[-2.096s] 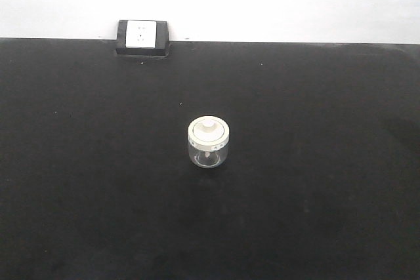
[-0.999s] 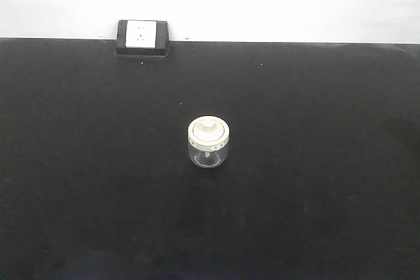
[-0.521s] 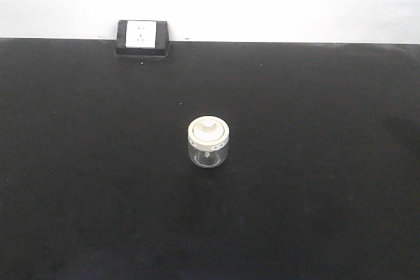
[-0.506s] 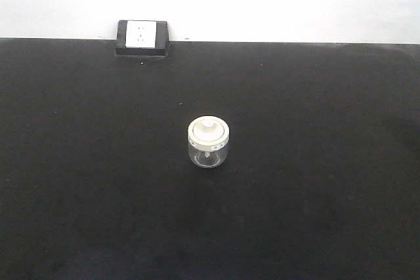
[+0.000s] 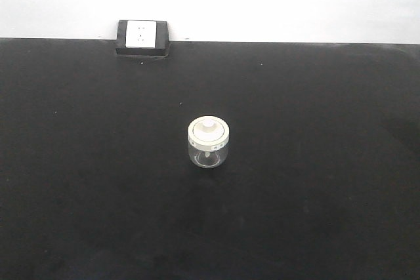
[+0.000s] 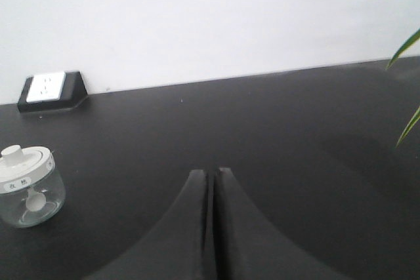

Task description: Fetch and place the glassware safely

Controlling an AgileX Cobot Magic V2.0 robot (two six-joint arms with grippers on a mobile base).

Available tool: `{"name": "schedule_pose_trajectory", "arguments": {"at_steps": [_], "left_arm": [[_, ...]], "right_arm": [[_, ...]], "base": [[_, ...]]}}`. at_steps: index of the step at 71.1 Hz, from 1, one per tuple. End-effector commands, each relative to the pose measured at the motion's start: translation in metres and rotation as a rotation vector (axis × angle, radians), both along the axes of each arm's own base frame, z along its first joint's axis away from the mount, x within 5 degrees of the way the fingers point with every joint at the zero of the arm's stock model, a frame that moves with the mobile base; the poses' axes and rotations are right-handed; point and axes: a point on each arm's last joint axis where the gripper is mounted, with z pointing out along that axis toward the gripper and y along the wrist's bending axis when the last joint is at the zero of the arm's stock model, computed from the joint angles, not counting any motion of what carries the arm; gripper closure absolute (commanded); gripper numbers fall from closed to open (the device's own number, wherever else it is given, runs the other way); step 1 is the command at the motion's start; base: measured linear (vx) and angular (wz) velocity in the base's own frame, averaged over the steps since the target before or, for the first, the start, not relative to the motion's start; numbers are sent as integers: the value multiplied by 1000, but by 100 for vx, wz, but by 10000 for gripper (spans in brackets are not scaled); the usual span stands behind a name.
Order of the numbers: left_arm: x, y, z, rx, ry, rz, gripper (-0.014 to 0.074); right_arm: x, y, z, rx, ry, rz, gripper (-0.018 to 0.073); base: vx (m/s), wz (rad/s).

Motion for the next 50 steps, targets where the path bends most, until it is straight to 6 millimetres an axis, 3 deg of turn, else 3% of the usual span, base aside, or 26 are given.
{"name": "schedule_pose_trajectory", "arguments": {"at_steps": [1, 10, 50], "left_arm": [[1, 0, -3, -14, -57, -3, 603], [1, 0, -3, -14, -55, -3, 603], [1, 0, -3, -14, -55, -3, 603]], "right_arm": [[-5, 0, 6, -9, -148, 1, 563], [-4, 0, -9, 1, -191, 1, 563], [-4, 0, -8, 4, -200, 1, 563]], "base": [[0, 0], [0, 0], [0, 0]]}}
